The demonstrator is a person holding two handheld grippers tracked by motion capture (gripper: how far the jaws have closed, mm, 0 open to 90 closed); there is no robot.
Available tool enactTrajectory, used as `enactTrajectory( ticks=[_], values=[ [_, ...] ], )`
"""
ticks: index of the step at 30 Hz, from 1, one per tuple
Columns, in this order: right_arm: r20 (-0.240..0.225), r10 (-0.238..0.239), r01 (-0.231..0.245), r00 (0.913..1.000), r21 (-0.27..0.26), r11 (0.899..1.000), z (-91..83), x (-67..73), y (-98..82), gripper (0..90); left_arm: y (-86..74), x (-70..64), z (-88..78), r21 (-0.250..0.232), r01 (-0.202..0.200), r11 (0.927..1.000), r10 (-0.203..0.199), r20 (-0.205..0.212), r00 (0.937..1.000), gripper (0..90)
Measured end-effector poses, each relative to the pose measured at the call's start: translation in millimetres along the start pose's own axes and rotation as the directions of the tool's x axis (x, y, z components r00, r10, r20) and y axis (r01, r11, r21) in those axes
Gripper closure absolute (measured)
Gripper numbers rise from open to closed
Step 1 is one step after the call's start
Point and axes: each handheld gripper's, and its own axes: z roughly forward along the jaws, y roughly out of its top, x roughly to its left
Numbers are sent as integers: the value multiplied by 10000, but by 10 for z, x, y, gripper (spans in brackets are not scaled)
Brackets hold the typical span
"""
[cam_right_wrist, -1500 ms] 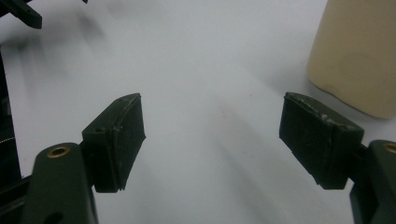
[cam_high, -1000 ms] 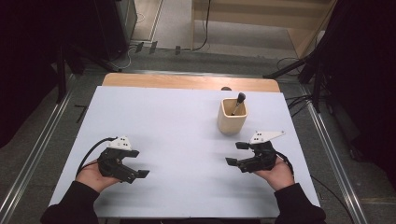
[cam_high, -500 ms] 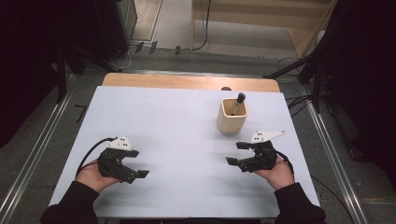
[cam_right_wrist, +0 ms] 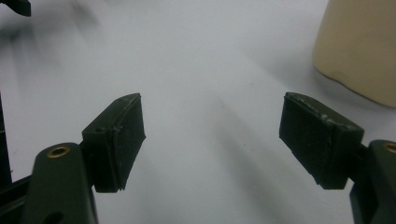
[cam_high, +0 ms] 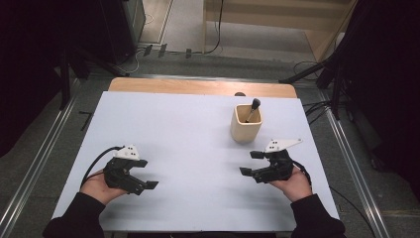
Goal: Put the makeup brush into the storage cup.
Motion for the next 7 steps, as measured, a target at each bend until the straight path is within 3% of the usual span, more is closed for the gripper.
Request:
enactTrajectory(
  ticks=[7],
  values=[
    [1,4,-4,10000,-17,10000,7,-6,1,234,0,5,5,22,32,10000,-32,0,10000,137]
  ],
)
